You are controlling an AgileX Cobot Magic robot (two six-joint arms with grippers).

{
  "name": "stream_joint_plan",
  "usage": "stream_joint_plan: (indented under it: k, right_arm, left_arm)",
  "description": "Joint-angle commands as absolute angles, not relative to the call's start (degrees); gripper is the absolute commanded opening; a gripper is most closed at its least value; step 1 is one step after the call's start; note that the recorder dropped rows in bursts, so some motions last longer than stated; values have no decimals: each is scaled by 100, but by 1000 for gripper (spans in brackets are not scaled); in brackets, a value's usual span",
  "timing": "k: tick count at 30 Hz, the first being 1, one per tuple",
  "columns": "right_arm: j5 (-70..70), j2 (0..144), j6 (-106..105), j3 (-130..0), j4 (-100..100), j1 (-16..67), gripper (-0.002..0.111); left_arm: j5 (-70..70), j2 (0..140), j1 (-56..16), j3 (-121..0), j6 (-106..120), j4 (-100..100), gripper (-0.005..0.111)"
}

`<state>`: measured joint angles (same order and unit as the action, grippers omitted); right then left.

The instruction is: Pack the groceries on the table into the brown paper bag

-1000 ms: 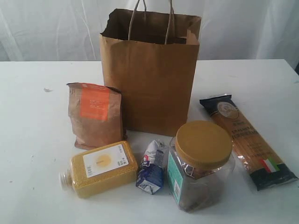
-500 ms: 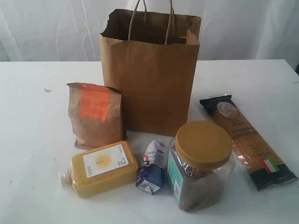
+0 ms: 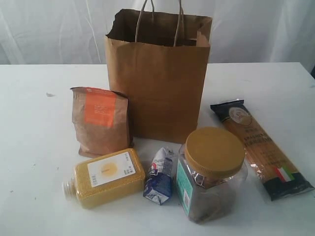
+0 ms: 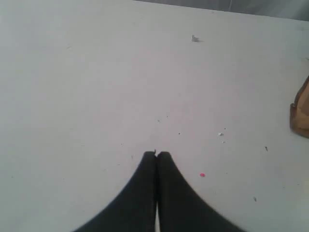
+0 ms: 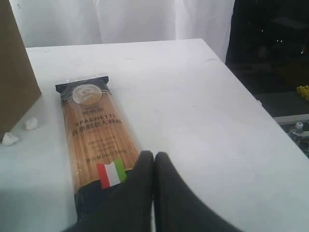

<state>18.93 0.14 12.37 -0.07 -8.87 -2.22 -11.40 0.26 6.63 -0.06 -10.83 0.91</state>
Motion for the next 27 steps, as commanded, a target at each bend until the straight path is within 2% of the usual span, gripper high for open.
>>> stream_joint_plan:
  k: [1, 9, 15, 24, 27]
  right_arm:
    - [1840, 0, 1226, 0, -890, -232, 0]
    - [1840, 0, 1226, 0, -890, -232, 0]
    - [1651, 0, 855, 0, -1262, -232, 0]
    - [1345, 0, 770, 0, -1376, -232, 0]
    - [684, 0, 1531, 0, -506, -232, 0]
  left_arm:
    - [-1176, 0, 665, 0, -1447, 0, 0]
    - [-1176, 0, 599, 0, -1780, -145, 0]
    - [-1006, 0, 599, 0, -618, 546, 0]
    - [-1006, 0, 599, 0, -527, 546, 0]
    - [-1006, 0, 599, 0, -527, 546, 0]
